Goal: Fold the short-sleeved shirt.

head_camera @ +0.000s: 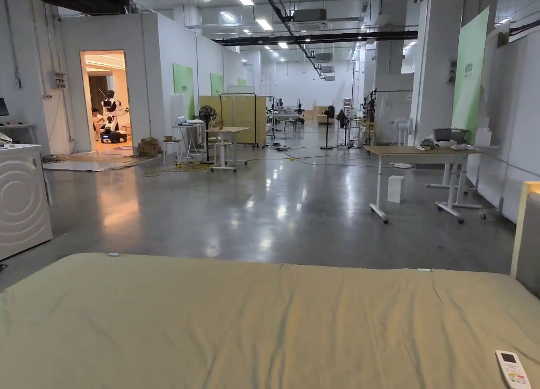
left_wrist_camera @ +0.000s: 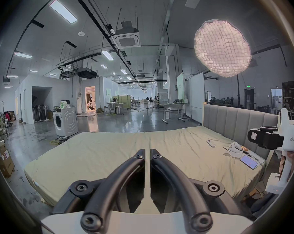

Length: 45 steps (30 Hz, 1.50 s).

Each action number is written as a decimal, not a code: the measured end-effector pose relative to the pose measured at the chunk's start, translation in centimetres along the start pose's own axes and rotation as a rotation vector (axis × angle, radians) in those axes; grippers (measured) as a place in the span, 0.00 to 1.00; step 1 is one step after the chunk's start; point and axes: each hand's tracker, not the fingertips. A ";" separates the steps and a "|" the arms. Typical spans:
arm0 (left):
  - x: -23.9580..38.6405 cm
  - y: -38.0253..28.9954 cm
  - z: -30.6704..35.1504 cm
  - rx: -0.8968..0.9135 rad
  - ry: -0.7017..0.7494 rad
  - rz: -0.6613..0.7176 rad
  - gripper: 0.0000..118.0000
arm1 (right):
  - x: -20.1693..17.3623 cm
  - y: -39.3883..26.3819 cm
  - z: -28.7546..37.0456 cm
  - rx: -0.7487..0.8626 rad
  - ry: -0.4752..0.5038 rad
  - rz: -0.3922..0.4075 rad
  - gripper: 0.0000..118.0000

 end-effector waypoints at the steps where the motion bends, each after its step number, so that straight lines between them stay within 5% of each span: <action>1: 0.0 0.0 0.0 -0.002 0.000 0.005 0.18 | 0.1 0.1 0.0 0.002 0.006 0.001 0.20; 7: -0.1 -0.2 -0.1 -0.006 0.015 0.030 0.79 | 0.5 0.1 -0.3 0.000 -0.030 -0.030 0.82; 10: -0.1 -0.1 -0.1 0.009 0.035 0.040 0.98 | 0.6 0.0 -0.2 -0.010 -0.027 -0.047 0.94; 16: -0.2 0.3 0.1 0.039 0.014 0.065 1.00 | 0.4 0.1 -0.2 0.006 -0.019 -0.019 1.00; 45: 0.1 1.0 0.3 0.062 0.008 0.036 1.00 | -0.4 0.2 -0.3 0.011 -0.002 0.014 1.00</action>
